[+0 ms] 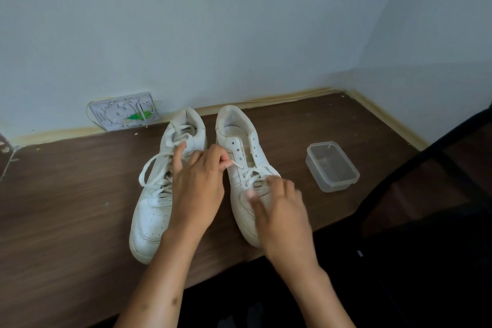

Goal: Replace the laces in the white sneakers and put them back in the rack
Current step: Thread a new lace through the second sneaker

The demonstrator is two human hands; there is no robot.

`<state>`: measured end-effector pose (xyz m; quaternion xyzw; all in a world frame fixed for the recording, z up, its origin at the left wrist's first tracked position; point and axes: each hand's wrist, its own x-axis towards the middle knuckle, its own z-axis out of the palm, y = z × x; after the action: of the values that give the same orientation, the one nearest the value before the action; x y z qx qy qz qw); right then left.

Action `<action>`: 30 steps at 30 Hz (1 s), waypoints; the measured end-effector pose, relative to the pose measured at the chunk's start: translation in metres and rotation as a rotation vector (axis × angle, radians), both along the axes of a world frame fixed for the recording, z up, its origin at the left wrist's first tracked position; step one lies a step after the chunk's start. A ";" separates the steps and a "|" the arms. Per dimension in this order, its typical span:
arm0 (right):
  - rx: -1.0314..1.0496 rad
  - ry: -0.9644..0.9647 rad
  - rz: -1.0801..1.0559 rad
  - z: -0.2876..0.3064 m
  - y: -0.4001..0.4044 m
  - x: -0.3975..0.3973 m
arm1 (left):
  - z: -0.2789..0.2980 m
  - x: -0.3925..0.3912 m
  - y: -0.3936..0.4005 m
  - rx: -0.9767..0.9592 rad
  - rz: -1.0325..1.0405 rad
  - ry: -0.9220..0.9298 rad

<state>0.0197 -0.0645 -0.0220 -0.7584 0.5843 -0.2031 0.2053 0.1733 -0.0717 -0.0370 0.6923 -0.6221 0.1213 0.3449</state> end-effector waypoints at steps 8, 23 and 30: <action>0.389 -0.208 -0.117 0.005 -0.040 -0.053 | -0.002 0.003 -0.002 -0.032 0.053 0.052; 0.594 -1.195 0.214 0.032 -0.041 -0.045 | 0.014 -0.023 0.003 -0.034 -0.434 0.204; 0.493 -1.396 0.095 0.030 -0.048 -0.042 | 0.012 -0.035 0.005 0.138 -0.520 0.422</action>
<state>-0.0223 -0.1127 0.0085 -0.4092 0.3129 -0.4919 0.7019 0.1385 -0.0664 -0.0251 0.5420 -0.6994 -0.1591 0.4379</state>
